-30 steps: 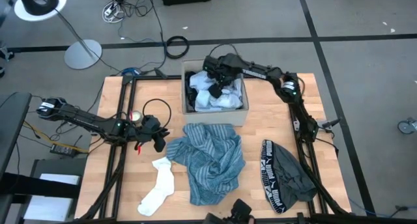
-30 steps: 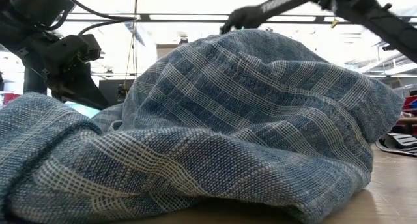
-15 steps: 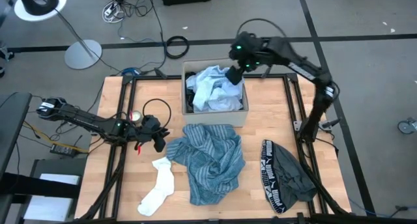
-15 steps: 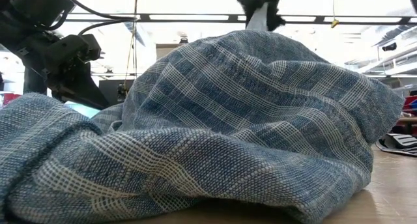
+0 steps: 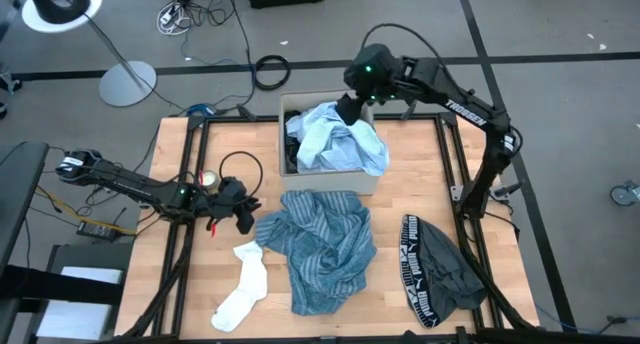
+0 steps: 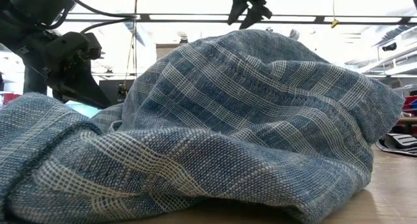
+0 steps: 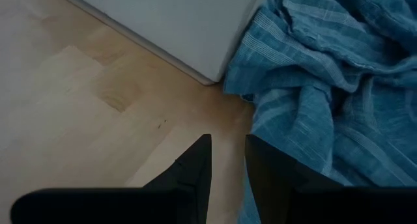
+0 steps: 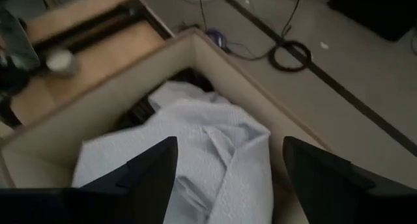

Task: Sort clothes
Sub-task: Put the gray boxer into the laundry bin

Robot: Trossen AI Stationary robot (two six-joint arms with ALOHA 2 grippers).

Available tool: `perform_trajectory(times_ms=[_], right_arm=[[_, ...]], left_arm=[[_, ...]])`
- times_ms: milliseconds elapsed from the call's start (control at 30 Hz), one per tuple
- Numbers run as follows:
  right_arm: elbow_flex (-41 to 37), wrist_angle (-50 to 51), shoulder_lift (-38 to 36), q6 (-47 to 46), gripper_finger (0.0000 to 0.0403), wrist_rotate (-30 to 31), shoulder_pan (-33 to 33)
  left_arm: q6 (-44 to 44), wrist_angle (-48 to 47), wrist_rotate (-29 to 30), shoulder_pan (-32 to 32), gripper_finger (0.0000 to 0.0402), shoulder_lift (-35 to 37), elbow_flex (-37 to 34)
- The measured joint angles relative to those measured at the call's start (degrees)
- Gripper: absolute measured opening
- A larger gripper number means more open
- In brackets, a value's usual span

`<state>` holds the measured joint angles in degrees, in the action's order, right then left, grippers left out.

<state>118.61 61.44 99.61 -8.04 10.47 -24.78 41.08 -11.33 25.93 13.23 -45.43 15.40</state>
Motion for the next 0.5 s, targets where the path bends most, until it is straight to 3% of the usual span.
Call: perform_trajectory(times_ms=[200,400,500], right_arm=[[0.1,8.8,-1.7,-0.8,0.0271,1.6,-0.1],[0.1,28.9,-4.3,-8.3,0.0267,1.7,1.4],[-2.8,27.3,-7.2,-10.7,0.0268,1.2,4.2]], left_arm=[[-0.4,-0.5,-0.3,0.0,0.0099,0.0,0.0],[-1.6,-0.6,0.4,0.0,0.0099,0.0,0.0],[-1.6,-0.5,0.4,0.0,0.0099,0.0,0.0]])
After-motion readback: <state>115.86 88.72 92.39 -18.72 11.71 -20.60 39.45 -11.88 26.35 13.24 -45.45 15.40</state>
